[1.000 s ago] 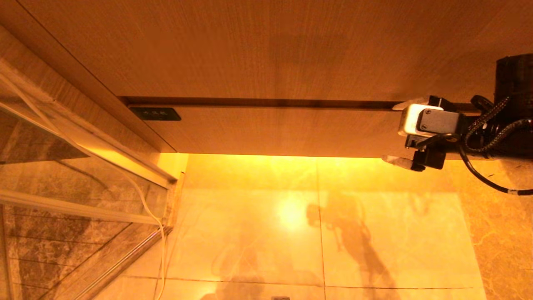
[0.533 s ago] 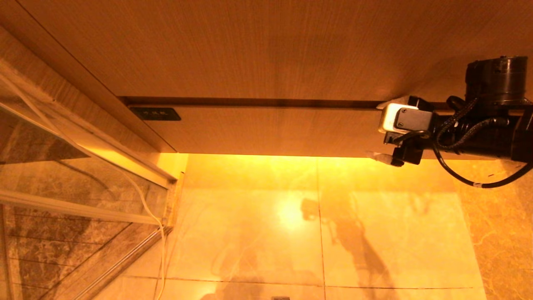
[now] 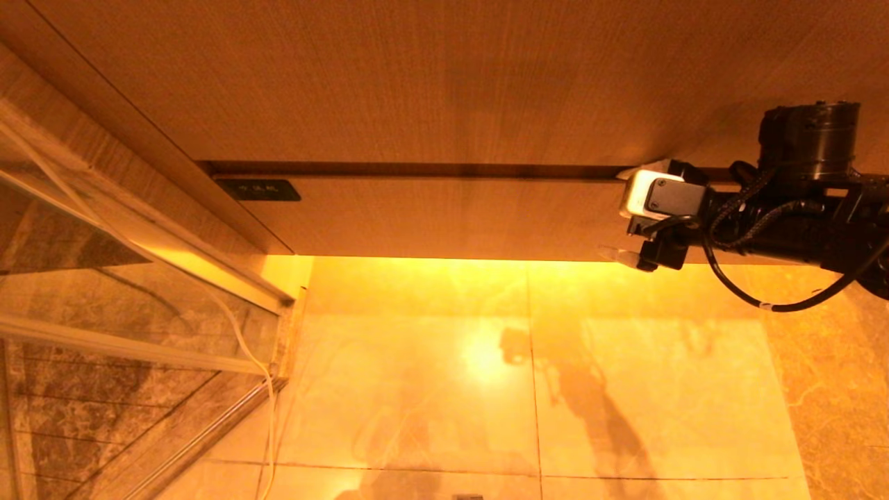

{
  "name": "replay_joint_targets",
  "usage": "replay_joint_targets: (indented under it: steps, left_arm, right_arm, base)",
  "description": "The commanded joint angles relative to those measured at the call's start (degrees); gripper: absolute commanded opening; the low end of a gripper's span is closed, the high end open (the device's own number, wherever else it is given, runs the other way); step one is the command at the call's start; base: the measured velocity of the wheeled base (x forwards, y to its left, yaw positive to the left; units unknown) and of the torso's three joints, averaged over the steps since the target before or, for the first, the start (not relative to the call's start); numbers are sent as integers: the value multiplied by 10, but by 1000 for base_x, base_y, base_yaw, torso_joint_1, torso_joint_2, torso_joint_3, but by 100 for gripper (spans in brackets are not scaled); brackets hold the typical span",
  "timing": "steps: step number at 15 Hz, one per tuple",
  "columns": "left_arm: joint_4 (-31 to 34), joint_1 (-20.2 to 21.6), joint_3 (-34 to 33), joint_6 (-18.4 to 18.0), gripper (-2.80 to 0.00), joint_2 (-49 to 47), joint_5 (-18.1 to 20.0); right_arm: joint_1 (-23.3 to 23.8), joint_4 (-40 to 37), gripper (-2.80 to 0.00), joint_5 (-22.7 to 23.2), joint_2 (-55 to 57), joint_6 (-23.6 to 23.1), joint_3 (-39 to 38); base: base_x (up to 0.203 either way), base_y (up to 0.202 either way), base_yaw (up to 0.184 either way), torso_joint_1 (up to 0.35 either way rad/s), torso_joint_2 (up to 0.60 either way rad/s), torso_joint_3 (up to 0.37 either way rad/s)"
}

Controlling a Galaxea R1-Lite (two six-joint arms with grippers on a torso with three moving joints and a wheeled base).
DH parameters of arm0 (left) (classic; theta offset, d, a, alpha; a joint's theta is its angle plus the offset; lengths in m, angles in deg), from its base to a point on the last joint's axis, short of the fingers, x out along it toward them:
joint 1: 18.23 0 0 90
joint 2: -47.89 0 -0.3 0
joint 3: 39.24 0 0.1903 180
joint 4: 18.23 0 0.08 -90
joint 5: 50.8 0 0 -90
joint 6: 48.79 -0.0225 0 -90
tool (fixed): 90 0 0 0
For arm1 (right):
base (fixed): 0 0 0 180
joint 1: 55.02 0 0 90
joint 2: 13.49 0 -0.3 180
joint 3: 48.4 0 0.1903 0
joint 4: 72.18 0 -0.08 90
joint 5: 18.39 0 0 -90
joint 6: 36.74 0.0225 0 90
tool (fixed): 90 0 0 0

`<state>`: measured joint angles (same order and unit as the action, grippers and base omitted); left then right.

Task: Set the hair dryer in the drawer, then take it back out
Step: Pull open the drawer

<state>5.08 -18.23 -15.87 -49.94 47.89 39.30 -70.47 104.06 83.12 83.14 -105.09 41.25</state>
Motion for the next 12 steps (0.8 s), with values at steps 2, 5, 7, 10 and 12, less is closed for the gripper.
replay_joint_targets:
  steps: [2,5,7,10,12]
  left_arm:
    - [0,0,-1,0,-280,0,0]
    - [0,0,-1,0,-280,0,0]
    - [0,0,-1,0,-280,0,0]
    - [0,0,-1,0,-280,0,0]
    - [0,0,-1,0,-280,0,0]
  right_arm:
    - [1,3,0,5,12,-10,-3]
    - [1,-3,0,4,31,-12,-2]
    - [0,2,0,5,47,-12,-1]
    - [0,-38,0,1,47,-33,-8]
    - [1,-83,0,2,39,-31,-3]
  base:
    - [0,0,0,0,0,0]
    - [0,0,0,0,0,0]
    - [0,0,0,0,0,0]
    - [0,0,0,0,0,0]
    - [0,0,0,0,0,0]
